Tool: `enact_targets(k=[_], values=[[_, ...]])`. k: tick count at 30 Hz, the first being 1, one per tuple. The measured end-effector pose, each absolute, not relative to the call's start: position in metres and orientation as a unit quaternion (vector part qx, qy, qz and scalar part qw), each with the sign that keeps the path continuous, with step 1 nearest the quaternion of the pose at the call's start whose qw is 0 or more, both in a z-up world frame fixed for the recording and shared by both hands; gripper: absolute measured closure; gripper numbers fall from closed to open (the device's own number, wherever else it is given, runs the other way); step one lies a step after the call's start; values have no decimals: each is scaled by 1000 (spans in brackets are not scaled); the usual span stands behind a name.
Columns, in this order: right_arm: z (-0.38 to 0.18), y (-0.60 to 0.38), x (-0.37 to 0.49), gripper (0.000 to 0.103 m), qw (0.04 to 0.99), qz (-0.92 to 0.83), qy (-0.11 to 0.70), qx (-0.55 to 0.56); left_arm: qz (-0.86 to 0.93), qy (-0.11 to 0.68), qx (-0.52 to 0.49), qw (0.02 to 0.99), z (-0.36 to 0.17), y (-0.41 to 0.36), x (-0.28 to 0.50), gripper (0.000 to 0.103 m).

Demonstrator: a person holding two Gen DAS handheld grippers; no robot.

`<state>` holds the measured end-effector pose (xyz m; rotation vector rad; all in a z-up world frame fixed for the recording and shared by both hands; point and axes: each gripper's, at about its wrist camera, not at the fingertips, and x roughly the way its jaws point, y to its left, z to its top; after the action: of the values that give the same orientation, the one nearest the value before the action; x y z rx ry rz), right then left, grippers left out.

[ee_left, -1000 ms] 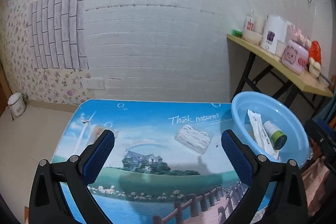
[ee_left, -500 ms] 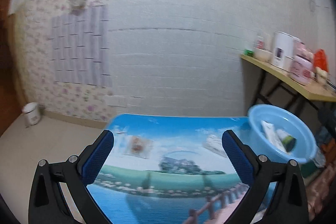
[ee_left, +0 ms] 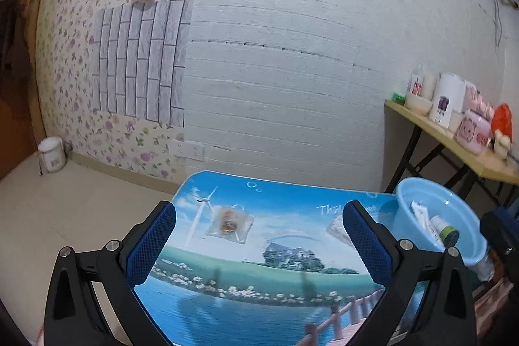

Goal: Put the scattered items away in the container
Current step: 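Move both grippers back over the table toward the floss box and snack bag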

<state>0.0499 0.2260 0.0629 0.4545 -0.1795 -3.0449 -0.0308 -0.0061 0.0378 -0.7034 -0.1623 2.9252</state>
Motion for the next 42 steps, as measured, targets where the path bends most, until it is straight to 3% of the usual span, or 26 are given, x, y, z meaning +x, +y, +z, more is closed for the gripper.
enact_targets(k=[29, 42], values=[[22, 233, 23, 7, 43, -966, -105, 233, 950, -30, -303, 61, 3, -1, -53, 0], [-13, 210, -18, 7, 86, -958, -45, 270, 936, 7, -348, 52, -29, -11, -98, 0]])
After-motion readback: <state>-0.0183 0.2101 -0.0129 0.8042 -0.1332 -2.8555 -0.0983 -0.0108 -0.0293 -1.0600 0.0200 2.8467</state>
